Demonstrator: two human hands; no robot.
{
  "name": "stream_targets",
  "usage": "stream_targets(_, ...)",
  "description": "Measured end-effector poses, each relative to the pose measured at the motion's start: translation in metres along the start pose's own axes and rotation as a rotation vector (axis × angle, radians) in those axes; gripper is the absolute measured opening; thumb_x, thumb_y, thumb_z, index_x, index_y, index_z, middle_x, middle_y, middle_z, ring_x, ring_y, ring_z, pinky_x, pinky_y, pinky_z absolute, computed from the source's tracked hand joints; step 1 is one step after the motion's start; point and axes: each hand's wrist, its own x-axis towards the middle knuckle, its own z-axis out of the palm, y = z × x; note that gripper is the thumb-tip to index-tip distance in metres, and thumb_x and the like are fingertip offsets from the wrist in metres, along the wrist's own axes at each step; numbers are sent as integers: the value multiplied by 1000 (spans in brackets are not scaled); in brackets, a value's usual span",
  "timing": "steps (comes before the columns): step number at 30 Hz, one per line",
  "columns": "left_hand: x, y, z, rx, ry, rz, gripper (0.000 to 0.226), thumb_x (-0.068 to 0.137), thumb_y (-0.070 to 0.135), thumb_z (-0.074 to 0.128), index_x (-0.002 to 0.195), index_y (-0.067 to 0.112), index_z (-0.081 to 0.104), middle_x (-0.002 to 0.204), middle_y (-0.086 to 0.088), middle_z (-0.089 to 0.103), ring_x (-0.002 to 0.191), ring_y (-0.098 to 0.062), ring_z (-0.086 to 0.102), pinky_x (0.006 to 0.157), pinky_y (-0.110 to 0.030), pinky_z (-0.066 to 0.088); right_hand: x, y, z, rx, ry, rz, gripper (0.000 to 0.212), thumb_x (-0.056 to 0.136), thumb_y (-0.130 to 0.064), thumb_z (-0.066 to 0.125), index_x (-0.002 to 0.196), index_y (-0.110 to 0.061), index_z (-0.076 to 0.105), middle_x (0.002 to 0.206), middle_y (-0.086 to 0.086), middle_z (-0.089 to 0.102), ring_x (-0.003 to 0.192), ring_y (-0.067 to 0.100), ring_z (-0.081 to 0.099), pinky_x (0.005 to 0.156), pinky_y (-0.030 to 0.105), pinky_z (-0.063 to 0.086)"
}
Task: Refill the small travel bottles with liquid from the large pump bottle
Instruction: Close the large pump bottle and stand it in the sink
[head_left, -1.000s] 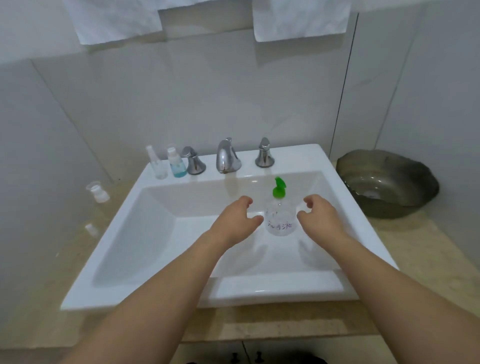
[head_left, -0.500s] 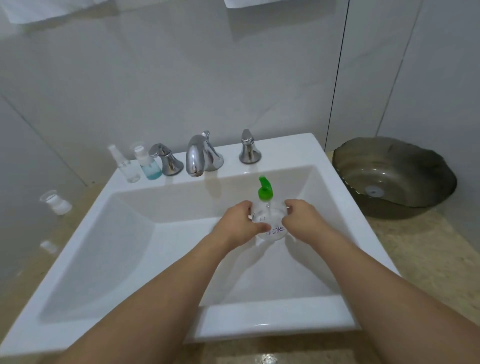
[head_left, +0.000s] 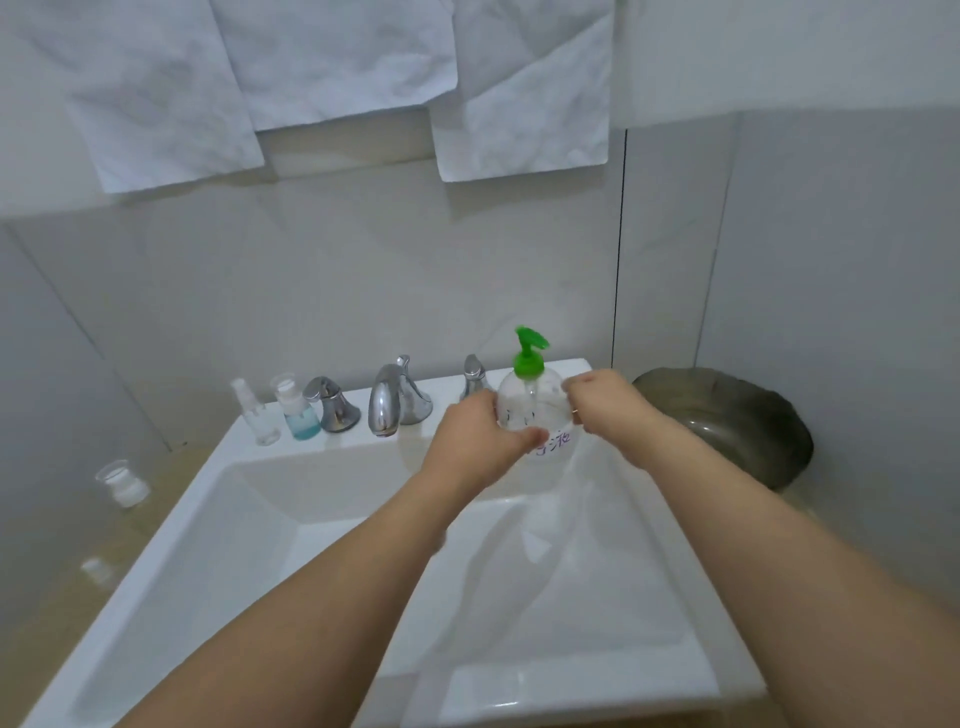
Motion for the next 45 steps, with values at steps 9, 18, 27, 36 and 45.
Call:
stream_targets(9, 44, 45, 19, -5, 121, -66, 43, 75, 48, 80, 88, 14, 58, 80, 0, 59, 87, -28, 63, 65, -32, 45, 40, -18, -40, 240, -39, 72, 22, 94, -19, 43, 100, -14, 64, 95, 5, 66, 85, 22, 57, 95, 39, 43)
stream_targets(18, 81, 60, 50, 23, 197, -178, 42, 80, 48, 74, 95, 11, 61, 84, -1, 65, 85, -27, 65, 49, -28, 27, 90, -11, -41, 378, -31, 117, 35, 101, -31, 32, 103, -12, 60, 75, 2, 55, 61, 15, 47, 55, 29, 32)
stream_targets(27, 98, 52, 63, 75, 243, -198, 49, 81, 50, 73, 105, 11, 55, 93, -1, 68, 90, -27, 67, 53, -31, 33, 125, 6, -27, 462, -21, 144, 52, 101, -39, 25, 118, -11, 66, 97, 6, 65, 71, 16, 54, 59, 31, 35)
stream_targets(36, 72, 64, 34, -25, 176, -207, 32, 98, 25, 50, 120, 1, 50, 118, -16, 62, 113, -35, 59, 83, -36, 46, 91, -4, -25, 586, 173, 215, 47, 94, -47, 34, 123, -16, 55, 129, 7, 55, 116, 25, 52, 96, 33, 38)
stream_targets(45, 20, 100, -97, 151, 245, -11, 25, 95, 3, 43, 118, -2, 51, 125, -26, 58, 111, -39, 55, 81, -34, 36, 3, -102, -36, 190, 467, -67, 48, 93, -24, 43, 140, -13, 45, 144, 11, 38, 129, 32, 40, 104, 37, 33)
